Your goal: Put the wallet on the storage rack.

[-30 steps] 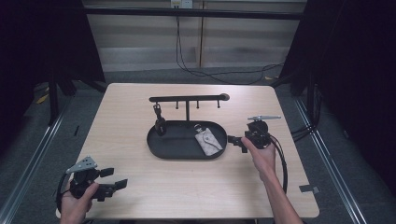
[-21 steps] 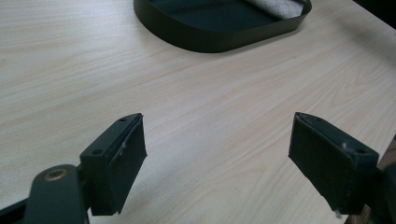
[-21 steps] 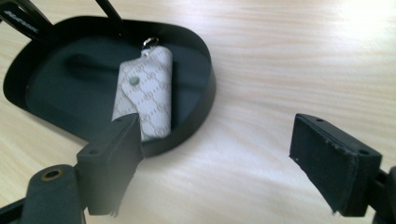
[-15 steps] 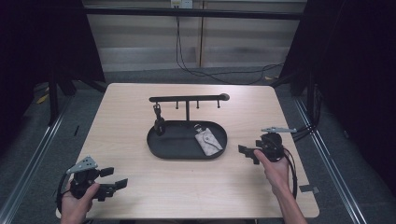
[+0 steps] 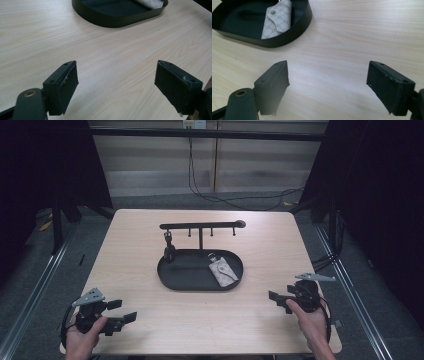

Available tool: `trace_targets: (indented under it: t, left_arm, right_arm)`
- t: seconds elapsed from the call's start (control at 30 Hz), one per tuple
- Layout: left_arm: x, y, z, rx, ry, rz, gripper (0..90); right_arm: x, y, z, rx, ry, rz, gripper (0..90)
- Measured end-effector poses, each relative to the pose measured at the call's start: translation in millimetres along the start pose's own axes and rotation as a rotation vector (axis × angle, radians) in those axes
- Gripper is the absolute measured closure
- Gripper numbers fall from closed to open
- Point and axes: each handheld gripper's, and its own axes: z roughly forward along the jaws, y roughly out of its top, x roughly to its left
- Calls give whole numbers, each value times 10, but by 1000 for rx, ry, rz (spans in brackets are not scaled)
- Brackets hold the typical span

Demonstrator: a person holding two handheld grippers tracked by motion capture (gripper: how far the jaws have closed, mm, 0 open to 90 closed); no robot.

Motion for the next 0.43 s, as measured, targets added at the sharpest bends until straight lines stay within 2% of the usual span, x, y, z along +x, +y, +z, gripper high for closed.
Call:
trace_targets:
  t: [0.17, 0.27, 0.3, 0.43]
  left_arm:
    - [-3, -1, 2, 2, 0, 0, 187]
    - [-3, 0, 2, 2, 0, 1, 187]
    - [-3, 1, -1, 2, -2, 3, 187]
    - [4, 7, -8, -2, -1, 2, 187]
  right_arm:
    - [-12, -175, -83, 6, -21, 0, 169]
    - [-41, -255, -92, 15, -57, -4, 165]
    - [-55, -277, -89, 18, -49, 2, 161]
    - [-61, -332, -50, 57, -74, -11, 159]
